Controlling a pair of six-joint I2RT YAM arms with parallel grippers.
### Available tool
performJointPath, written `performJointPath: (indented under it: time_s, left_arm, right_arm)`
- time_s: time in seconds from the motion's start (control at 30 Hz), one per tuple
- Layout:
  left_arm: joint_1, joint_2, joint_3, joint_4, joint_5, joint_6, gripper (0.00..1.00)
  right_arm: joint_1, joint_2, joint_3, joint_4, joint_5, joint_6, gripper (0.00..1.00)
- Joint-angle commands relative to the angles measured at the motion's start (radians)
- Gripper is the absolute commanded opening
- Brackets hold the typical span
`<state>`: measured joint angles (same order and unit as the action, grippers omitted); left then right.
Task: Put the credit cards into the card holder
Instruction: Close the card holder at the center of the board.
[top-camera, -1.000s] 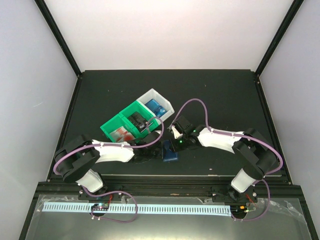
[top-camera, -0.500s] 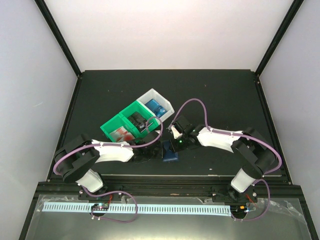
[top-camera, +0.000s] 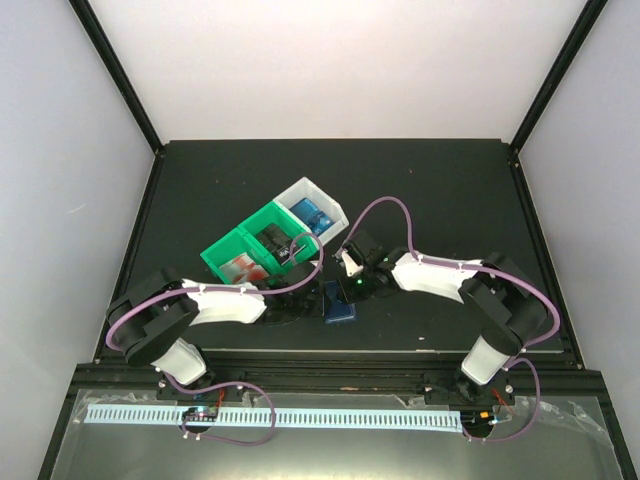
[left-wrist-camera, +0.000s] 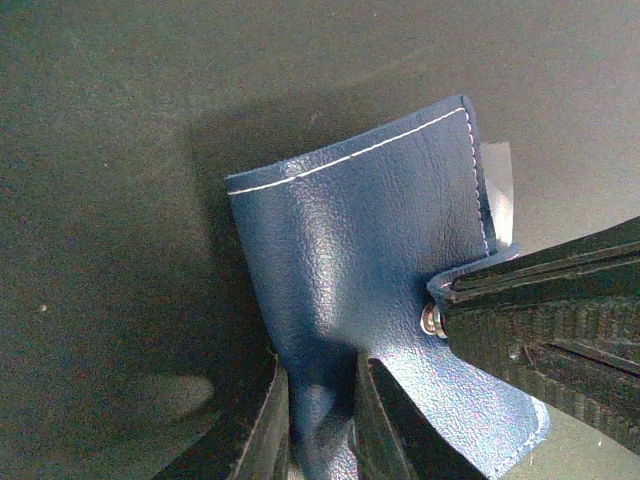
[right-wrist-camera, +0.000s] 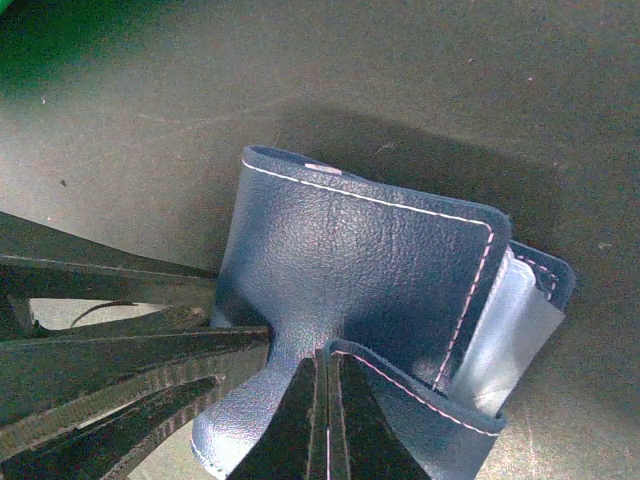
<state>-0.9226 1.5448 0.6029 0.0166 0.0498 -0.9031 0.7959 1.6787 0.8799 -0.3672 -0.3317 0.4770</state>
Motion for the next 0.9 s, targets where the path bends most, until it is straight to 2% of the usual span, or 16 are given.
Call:
performJointPath:
  time_s: [0.0, 0.23, 0.6, 0.73, 0.87]
  left_arm:
    - [-0.005, 0.055, -0.015, 0.033, 0.072, -0.005, 0.18]
    - [0.003, 0.054, -0.019, 0.042, 0.09, -0.005, 0.18]
    - [0.014, 0.034, -0.034, 0.056, 0.114, -0.016, 0.18]
    - [0.019, 0.021, -0.037, 0.041, 0.101, -0.017, 0.19]
    - [0.021, -0.003, -0.04, 0.019, 0.084, -0.016, 0.19]
  right_arm:
    - [0.079, 0.185, -0.087, -0.108, -0.173, 0.017, 0.01]
    - [0.095, 0.236, -0.085, -0.113, -0.122, 0.058, 0.01]
    - [0.1, 0.257, -0.103, -0.066, -0.075, 0.168, 0.11]
    - [0.096, 0.193, -0.104, -0.083, -0.001, 0.199, 0.08]
    - [0.092, 0.072, -0.098, -0.076, 0.048, 0.227, 0.1]
